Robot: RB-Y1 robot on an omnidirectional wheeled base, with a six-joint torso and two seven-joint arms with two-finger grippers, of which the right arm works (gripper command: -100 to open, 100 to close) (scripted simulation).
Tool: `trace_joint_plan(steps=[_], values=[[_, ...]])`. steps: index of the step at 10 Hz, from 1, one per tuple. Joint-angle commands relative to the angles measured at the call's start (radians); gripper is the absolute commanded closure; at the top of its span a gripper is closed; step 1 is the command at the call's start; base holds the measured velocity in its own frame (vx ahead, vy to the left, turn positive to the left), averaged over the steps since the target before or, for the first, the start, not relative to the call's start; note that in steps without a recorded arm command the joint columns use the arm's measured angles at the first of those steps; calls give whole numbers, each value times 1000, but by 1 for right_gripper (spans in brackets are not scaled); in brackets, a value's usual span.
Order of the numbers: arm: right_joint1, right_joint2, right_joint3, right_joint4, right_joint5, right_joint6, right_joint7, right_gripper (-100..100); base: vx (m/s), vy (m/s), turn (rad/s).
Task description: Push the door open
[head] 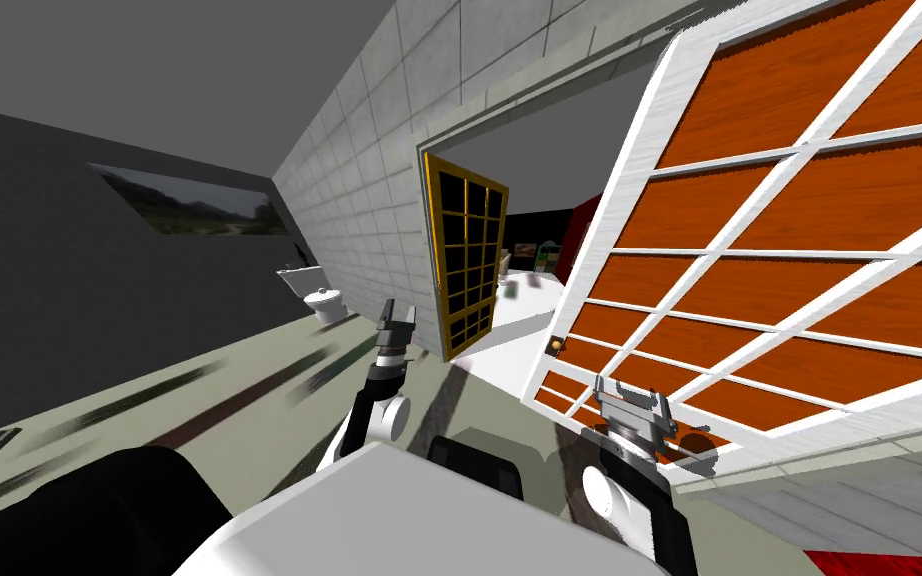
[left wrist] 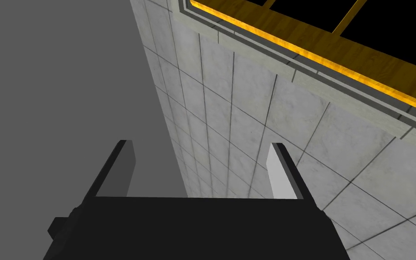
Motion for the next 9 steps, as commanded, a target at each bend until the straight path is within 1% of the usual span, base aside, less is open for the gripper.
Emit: trace_joint_plan(steps=[1, 2, 6, 7, 8, 9], values=[[-13, 3, -9, 47, -40, -19, -40, -100, -10, -121, 352], [-19, 5, -12, 67, -54, -28, -55, -100, -9, -115, 342], [-42, 13, -24, 148, -111, -63, -114, -100, -17, -100, 191], [-54, 18, -30, 186, -138, -79, -142, -100, -8, -143, 330], [-59, 21, -33, 205, -152, -87, -155, -100, -13, -154, 293], [-70, 26, -38, 242, -179, -104, -183, -100, -32, -142, 344]])
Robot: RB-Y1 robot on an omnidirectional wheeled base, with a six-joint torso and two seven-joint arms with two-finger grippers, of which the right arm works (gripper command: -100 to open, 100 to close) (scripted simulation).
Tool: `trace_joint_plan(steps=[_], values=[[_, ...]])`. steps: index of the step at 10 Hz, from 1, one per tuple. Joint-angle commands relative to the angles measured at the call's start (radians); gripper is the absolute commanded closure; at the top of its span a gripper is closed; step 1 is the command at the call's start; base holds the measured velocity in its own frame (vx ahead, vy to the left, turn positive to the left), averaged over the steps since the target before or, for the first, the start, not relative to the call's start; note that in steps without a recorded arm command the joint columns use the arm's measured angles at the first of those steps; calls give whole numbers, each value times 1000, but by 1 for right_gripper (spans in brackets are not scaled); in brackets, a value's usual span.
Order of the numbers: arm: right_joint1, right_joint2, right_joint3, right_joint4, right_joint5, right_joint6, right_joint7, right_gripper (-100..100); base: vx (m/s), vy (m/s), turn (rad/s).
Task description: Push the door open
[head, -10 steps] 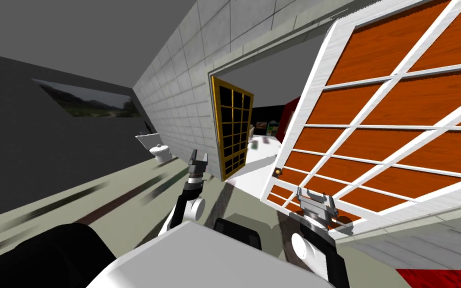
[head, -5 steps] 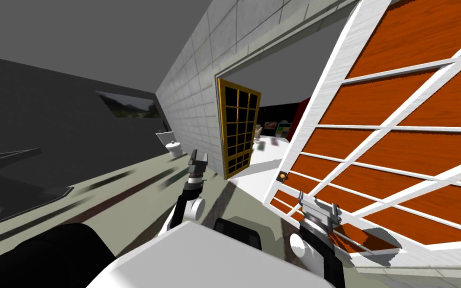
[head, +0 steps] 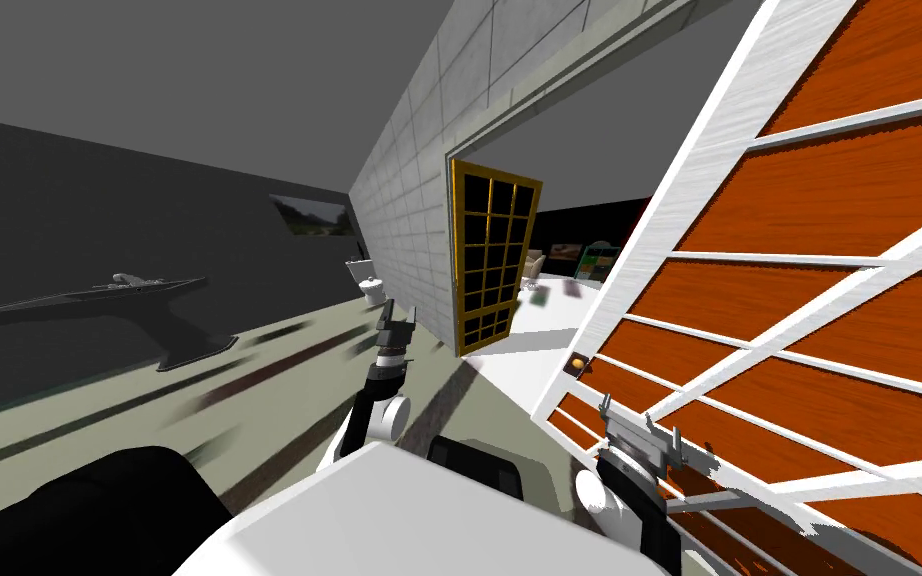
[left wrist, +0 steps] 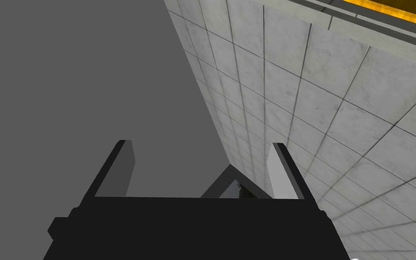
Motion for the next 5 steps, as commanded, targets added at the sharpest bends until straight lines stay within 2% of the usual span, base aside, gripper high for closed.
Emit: trace_joint_plan(steps=[1, 3, 5], values=[[-11, 2, -8, 38, -31, -14, -32, -100, -45, -131, 315], [-26, 12, -16, 90, -67, -36, -70, -100, -39, -103, 291], [-36, 19, -21, 124, -92, -51, -95, -100, -38, -103, 219]])
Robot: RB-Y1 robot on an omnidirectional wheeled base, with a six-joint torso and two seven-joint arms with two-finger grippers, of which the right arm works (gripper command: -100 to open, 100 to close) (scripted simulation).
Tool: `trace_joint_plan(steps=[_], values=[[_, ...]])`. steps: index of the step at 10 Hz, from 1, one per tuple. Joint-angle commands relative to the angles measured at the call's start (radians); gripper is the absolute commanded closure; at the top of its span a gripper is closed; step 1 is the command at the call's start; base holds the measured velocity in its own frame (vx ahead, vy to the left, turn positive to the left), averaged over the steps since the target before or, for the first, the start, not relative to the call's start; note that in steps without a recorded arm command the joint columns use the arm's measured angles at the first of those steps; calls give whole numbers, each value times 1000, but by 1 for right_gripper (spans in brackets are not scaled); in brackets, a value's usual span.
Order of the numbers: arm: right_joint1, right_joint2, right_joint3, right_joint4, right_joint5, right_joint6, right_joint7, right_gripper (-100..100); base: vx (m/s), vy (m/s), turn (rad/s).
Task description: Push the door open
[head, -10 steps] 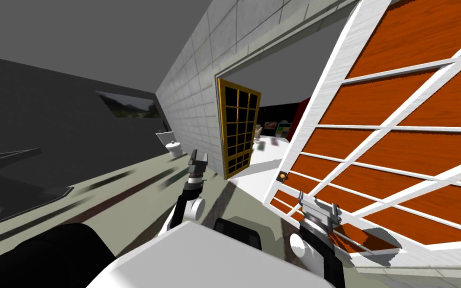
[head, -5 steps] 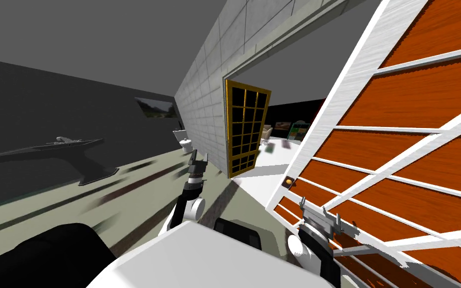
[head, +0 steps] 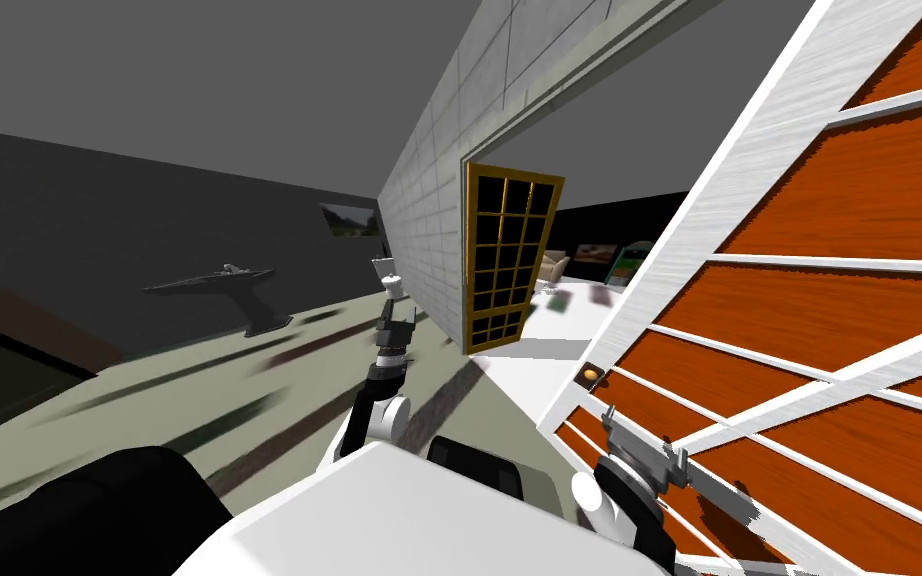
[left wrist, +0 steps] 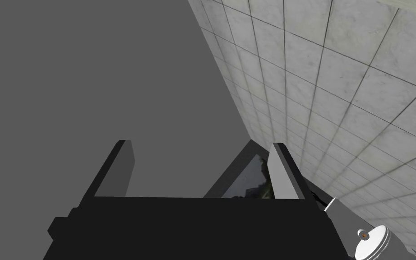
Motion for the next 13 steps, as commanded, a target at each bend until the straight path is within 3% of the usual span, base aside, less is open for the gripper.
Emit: trace_joint_plan(steps=[1, 6, 13], values=[[-11, 9, -7, 41, -31, -19, -33, -100, -24, -113, 359], [-42, 40, -23, 149, -108, -65, -112, -100, -43, -103, 316], [-71, 80, -38, 250, -180, -109, -186, -100, -53, -63, 300]])
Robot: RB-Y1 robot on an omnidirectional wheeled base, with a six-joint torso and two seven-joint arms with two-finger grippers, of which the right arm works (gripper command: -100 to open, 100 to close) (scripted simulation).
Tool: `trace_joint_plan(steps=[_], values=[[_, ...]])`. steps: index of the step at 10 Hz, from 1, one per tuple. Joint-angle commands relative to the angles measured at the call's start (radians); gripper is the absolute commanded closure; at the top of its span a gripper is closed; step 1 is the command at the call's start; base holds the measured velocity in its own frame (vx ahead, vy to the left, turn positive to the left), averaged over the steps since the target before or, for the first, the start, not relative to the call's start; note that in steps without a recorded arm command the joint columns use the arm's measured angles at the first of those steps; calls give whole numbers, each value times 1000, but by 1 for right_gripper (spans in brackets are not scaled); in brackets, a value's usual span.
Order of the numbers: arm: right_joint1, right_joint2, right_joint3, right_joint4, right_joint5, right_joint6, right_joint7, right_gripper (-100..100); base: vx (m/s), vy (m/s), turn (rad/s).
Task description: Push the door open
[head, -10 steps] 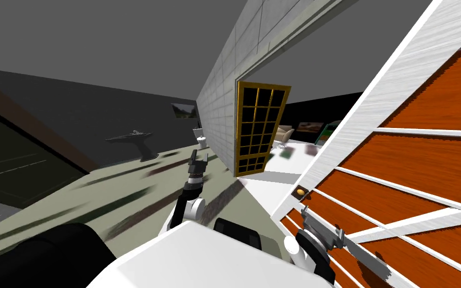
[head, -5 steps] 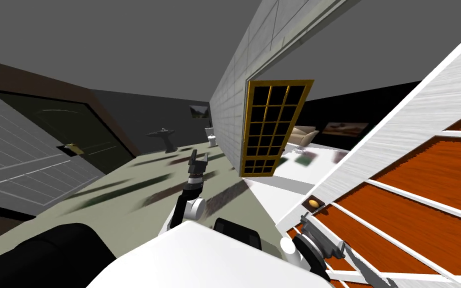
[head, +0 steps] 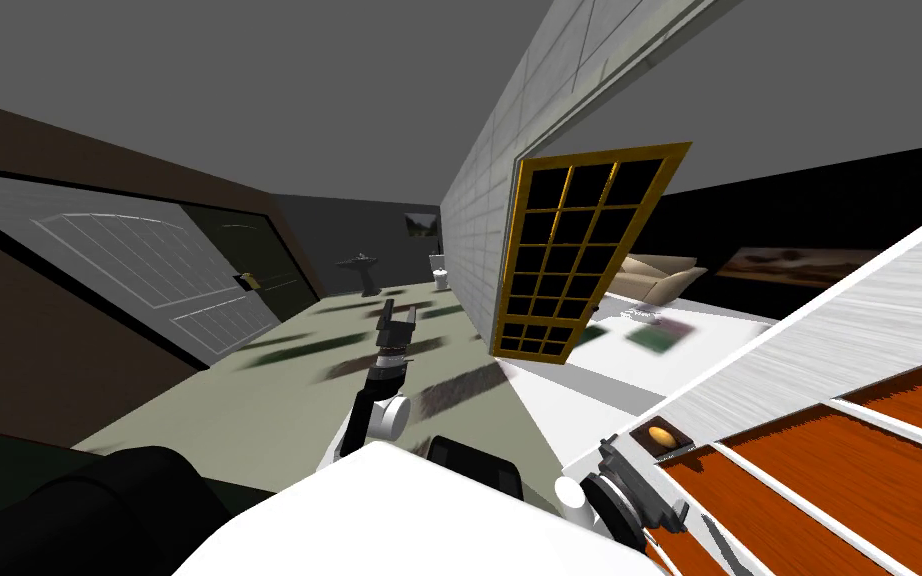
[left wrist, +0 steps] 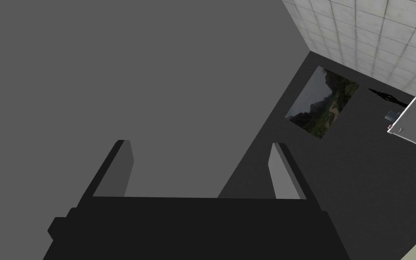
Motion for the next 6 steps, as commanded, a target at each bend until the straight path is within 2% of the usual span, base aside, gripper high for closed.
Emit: trace_joint_plan(steps=[1, 2, 3, 6], values=[[0, 0, 0, 0, 0, 0, 0, -100, -16, -22, 48], [0, -34, -1, 4, -2, -1, -6, -100, 43, -68, 1], [0, -51, -2, 7, -4, -1, -9, -100, 108, -132, 27], [2, -71, -6, 14, -7, -1, -19, -100, 107, -159, 18]])
